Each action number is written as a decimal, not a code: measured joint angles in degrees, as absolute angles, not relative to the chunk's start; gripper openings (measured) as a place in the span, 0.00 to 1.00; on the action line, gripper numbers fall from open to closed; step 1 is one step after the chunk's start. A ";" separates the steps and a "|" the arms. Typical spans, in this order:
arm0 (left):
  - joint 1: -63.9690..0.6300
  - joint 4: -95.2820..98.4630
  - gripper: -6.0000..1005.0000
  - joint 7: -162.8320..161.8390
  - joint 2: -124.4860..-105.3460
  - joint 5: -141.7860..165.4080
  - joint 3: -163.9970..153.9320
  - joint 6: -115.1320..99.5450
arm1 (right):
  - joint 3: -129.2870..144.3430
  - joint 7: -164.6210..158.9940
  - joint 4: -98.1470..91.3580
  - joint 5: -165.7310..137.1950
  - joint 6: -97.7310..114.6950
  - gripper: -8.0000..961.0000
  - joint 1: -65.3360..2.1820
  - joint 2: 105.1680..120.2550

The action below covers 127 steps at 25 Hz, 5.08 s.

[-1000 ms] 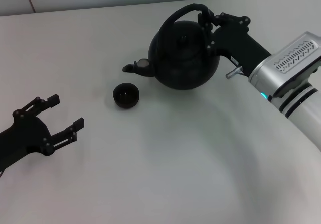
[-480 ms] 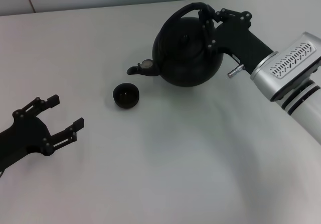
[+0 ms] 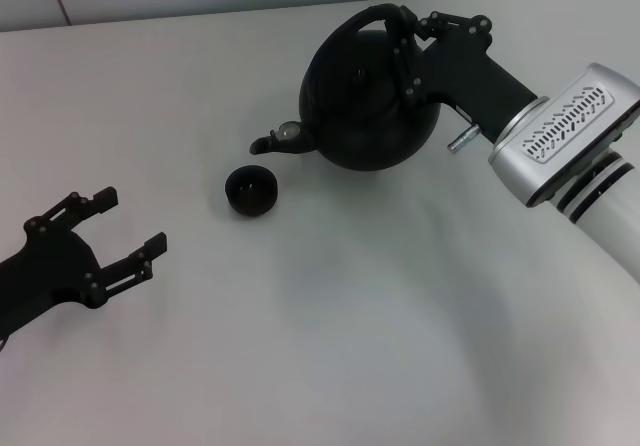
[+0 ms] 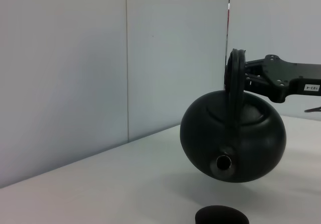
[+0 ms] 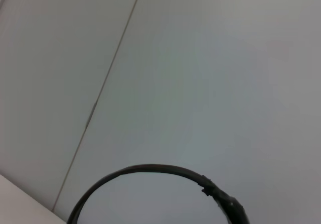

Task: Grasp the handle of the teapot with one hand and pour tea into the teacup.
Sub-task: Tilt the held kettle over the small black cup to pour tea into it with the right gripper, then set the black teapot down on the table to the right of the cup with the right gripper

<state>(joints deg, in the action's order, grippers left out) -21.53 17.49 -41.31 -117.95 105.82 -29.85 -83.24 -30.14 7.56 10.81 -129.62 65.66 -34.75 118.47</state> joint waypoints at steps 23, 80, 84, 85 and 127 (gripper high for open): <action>-21.53 17.40 0.84 -41.15 -117.95 105.72 -29.44 -83.23 | -30.40 11.69 10.82 -130.43 66.12 0.09 -35.53 118.57; -21.84 16.87 0.84 -41.35 -118.12 105.89 -29.89 -83.68 | -37.11 -18.75 5.44 -129.72 72.63 0.09 -25.39 119.02; -21.87 16.71 0.84 -41.44 -118.12 105.98 -29.88 -83.68 | -37.11 -19.04 4.70 -129.72 71.83 0.09 -25.20 119.00; -21.88 16.69 0.84 -41.45 -118.12 106.01 -29.88 -83.68 | -37.10 -19.05 4.68 -129.72 71.42 0.09 -25.19 119.00; -21.08 15.91 0.84 -41.49 -118.13 105.82 -29.60 -84.11 | -37.18 -16.15 3.44 -129.71 74.45 0.58 -22.38 119.09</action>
<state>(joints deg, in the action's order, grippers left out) -21.08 15.91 -41.49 -118.13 105.82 -29.60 -84.11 -37.18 -16.15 3.44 -129.71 74.45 -22.38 119.09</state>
